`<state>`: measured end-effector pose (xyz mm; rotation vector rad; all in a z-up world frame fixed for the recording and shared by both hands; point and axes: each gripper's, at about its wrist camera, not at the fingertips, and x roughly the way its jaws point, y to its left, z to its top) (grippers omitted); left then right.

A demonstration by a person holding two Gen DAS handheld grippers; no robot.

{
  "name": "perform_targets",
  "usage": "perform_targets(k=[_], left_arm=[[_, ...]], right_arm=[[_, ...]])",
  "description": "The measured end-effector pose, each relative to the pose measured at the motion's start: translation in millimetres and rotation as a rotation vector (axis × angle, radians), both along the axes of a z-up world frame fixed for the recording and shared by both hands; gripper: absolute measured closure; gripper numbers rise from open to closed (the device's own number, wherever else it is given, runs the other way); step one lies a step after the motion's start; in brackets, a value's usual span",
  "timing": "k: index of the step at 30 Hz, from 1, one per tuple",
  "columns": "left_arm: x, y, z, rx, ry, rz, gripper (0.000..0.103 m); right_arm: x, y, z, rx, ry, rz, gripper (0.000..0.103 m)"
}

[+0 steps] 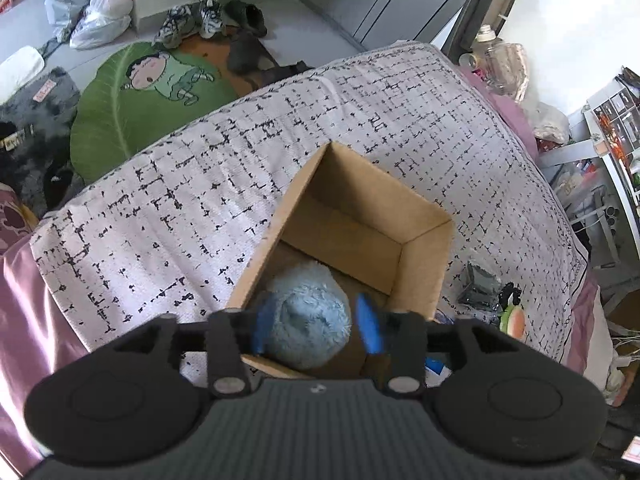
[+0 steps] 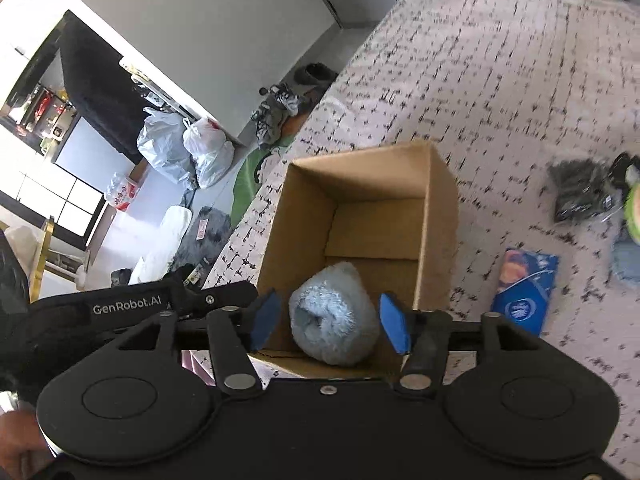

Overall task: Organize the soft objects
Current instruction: 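Move the left gripper to the blue tissue pack while the right approaches the white bag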

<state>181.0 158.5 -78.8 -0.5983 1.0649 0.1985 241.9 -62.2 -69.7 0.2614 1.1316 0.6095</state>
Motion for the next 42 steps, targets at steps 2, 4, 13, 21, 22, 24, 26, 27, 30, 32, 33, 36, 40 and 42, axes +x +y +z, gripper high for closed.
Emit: perform_targets(k=[2, 4, 13, 21, 22, 24, 26, 27, 30, 32, 33, 36, 40, 42], left_arm=[[-3, -4, 5, 0.007, -0.014, 0.0, 0.039], [-5, -8, 9, 0.015, -0.028, -0.007, 0.029], [-11, -30, 25, 0.046, -0.052, -0.046, 0.018], [-13, -55, 34, 0.063, -0.079, -0.074, 0.017], [-13, -59, 35, 0.065, -0.081, -0.079, 0.016], [-13, -65, 37, 0.068, -0.085, -0.088, 0.016], [-14, -72, 39, 0.068, -0.093, -0.098, 0.016], [-14, -75, 41, 0.069, -0.095, -0.102, 0.016], [-15, -87, 44, 0.07, -0.109, -0.113, 0.016], [-15, -96, 45, 0.072, -0.117, -0.127, 0.016], [-14, -102, 45, 0.074, -0.119, -0.134, 0.016], [-11, -117, 41, 0.064, -0.112, -0.162, 0.016], [-6, -134, 37, 0.062, -0.101, -0.198, 0.016], [-5, -142, 37, 0.061, -0.105, -0.211, 0.016]], right_arm=[[-3, -7, 5, -0.004, -0.021, -0.002, 0.036], [-6, -14, 10, -0.009, -0.036, -0.006, 0.032], [-14, -51, 27, -0.025, -0.112, -0.05, 0.014], [-18, -87, 38, -0.043, -0.144, -0.091, 0.009], [-19, -91, 38, -0.044, -0.146, -0.096, 0.009], [-20, -101, 40, -0.043, -0.149, -0.108, 0.009], [-19, -111, 40, -0.045, -0.152, -0.121, 0.009], [-19, -115, 41, -0.047, -0.154, -0.128, 0.009], [-21, -133, 44, -0.057, -0.166, -0.154, 0.009], [-21, -146, 44, -0.057, -0.164, -0.177, 0.008], [-20, -152, 43, -0.058, -0.162, -0.187, 0.008], [-18, -170, 37, -0.062, -0.146, -0.228, 0.008], [-15, -193, 27, -0.064, -0.127, -0.296, 0.008], [-14, -203, 22, -0.065, -0.114, -0.315, 0.008]])
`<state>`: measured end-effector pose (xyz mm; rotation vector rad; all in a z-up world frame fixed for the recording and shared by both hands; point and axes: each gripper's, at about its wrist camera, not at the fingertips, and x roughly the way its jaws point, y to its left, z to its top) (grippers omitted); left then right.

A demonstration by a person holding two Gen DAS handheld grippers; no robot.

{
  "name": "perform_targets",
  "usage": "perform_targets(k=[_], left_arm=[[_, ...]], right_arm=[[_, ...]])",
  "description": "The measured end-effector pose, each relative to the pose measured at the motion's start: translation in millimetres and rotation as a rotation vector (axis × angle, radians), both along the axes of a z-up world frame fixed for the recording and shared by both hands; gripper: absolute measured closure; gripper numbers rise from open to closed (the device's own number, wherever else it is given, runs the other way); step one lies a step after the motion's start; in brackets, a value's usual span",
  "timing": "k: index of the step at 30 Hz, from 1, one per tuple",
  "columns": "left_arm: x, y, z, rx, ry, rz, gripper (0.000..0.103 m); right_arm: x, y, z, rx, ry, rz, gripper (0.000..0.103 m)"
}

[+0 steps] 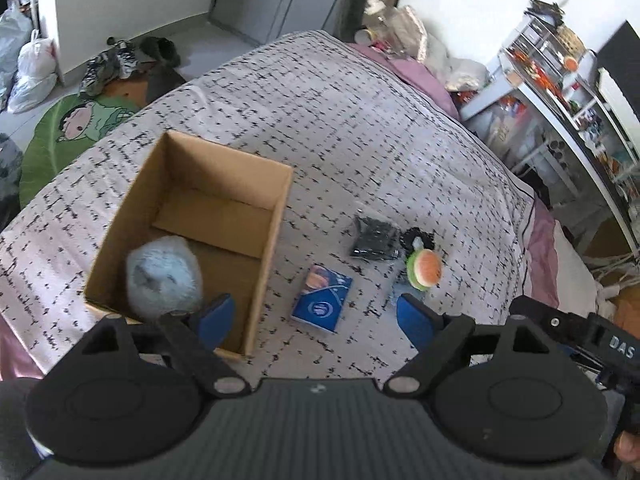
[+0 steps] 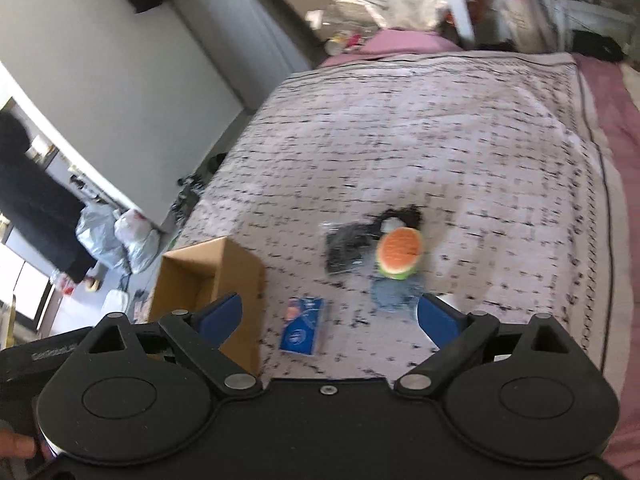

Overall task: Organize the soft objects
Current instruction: 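Move the left gripper to the blue tissue pack while the right approaches the white bag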

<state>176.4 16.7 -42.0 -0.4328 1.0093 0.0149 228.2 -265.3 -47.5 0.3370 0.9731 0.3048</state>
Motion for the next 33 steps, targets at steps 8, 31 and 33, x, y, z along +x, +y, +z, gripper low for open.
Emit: perform_targets(k=[8, 31, 33], left_arm=[[10, -26, -9, 0.011, 0.014, -0.032, 0.016], [62, -80, -84, 0.105, 0.127, -0.124, 0.02], [67, -83, -91, 0.119, 0.14, -0.13, 0.021]], right_arm=[[7, -24, -25, 0.018, 0.048, -0.044, 0.008], [48, -36, -95, -0.014, 0.206, -0.048, 0.015], [52, -33, -102, -0.027, 0.218, -0.039, 0.016]])
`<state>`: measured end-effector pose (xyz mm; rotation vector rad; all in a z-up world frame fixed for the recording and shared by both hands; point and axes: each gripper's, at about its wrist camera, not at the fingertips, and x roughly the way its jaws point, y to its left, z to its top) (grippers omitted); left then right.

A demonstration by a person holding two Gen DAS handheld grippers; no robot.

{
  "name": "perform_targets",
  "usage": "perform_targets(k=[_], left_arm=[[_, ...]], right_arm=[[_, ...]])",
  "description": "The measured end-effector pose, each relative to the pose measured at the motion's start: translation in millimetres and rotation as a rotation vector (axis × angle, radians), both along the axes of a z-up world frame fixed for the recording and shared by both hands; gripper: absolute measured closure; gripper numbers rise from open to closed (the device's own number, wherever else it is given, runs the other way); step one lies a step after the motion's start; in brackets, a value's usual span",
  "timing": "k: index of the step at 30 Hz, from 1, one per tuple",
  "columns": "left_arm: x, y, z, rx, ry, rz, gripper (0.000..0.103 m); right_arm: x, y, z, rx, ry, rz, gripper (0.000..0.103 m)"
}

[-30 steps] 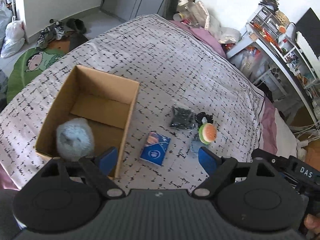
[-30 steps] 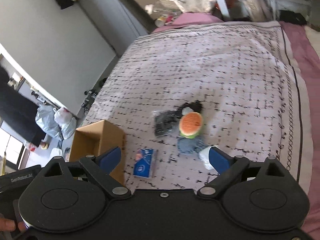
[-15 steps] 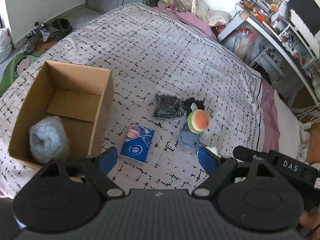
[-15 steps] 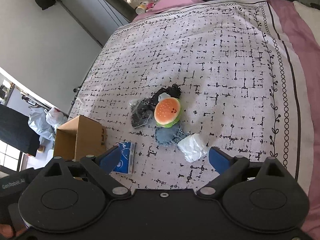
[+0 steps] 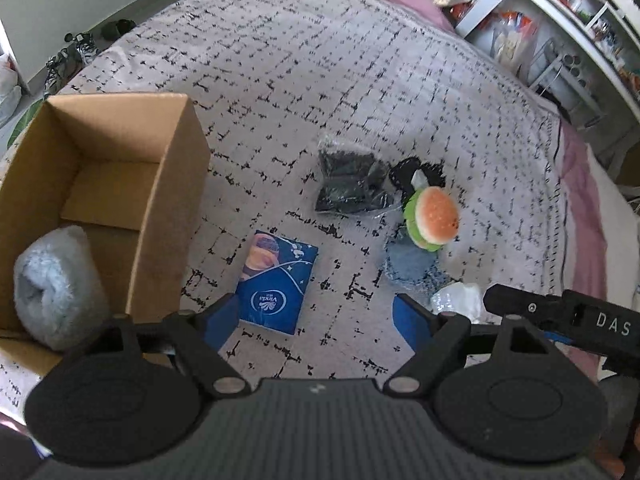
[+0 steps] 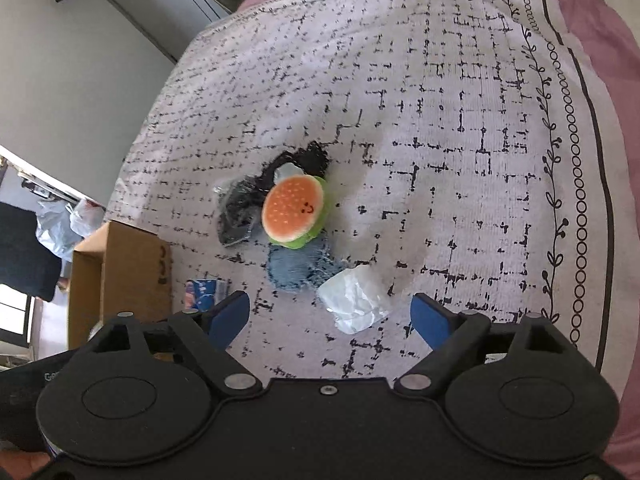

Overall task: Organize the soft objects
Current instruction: 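Move the left gripper to the blue tissue pack while the right approaches the white bag, then grasp the blue tissue pack with the left gripper while the right grasps the white plastic bag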

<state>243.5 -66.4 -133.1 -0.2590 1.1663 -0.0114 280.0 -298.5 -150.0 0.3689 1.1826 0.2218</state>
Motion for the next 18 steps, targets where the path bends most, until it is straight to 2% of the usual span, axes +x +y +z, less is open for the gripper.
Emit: perform_targets(k=[3, 11, 18], left_arm=[[6, -5, -10, 0.027, 0.014, -0.008, 0.022], [21, -13, -33, 0.087, 0.044, -0.027, 0.025], [29, -13, -46, 0.135, 0.06, -0.031, 0.025]], right_arm=[[5, 2, -10, 0.002, 0.026, 0.011, 0.022], [16, 8, -27, -0.02, 0.057, 0.036, 0.025], [23, 13, -40, -0.03, 0.091, 0.053, 0.034]])
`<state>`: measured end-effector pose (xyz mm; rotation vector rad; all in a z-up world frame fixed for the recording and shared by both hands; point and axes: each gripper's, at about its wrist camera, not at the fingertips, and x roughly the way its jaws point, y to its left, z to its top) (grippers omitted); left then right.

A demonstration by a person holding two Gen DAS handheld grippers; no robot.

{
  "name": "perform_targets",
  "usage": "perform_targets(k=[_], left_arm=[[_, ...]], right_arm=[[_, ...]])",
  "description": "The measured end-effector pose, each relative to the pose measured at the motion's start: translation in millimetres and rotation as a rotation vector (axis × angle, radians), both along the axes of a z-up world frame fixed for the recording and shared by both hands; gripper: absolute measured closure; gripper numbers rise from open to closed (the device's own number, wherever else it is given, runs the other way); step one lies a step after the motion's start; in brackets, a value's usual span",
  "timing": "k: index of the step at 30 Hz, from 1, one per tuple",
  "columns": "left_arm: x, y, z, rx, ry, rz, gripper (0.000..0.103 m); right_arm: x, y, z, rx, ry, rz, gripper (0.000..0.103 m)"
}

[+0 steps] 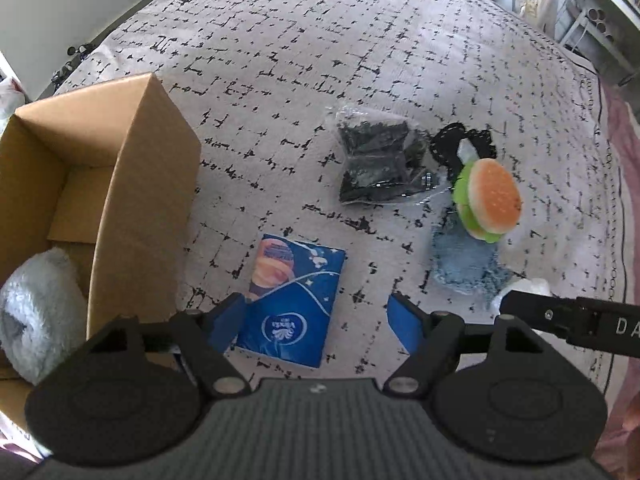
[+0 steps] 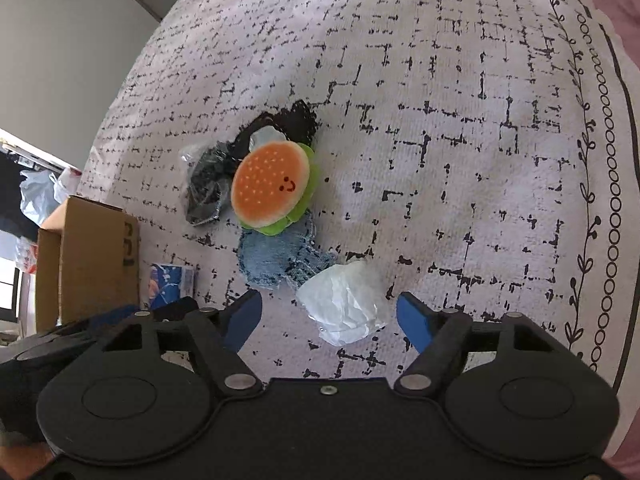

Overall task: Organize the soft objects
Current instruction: 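Grasp the blue tissue pack with the left gripper while the right grasps the white plastic bag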

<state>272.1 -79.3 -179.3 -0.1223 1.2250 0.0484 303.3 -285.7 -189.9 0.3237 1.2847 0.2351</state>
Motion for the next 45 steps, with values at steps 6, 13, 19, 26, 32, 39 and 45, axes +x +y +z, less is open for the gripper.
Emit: perform_targets(k=[6, 13, 19, 26, 32, 39, 45], left_arm=[[2, 5, -11, -0.005, 0.018, 0.008, 0.025], [0, 9, -22, -0.046, 0.05, 0.011, 0.053], [-14, 3, -7, -0.048, 0.012, -0.008, 0.054], [-31, -1, 21, -0.053, 0.0, -0.041, 0.054], [-45, 6, 48, -0.063, -0.038, -0.048, 0.054], [-56, 18, 78, -0.031, -0.098, -0.061, 0.054], [-65, 40, 92, -0.043, -0.119, -0.041, 0.054]], right_arm=[[2, 1, -9, 0.0, 0.029, 0.008, 0.052], [-1, 1, -3, 0.006, -0.004, 0.011, 0.054], [-9, -4, 8, 0.002, -0.037, -0.003, 0.054], [-17, 1, 27, -0.025, -0.084, 0.011, 0.054], [-24, 10, 48, -0.023, -0.134, 0.005, 0.054], [-33, 36, 70, -0.02, -0.178, 0.037, 0.054], [-40, 64, 88, -0.025, -0.203, 0.077, 0.054]])
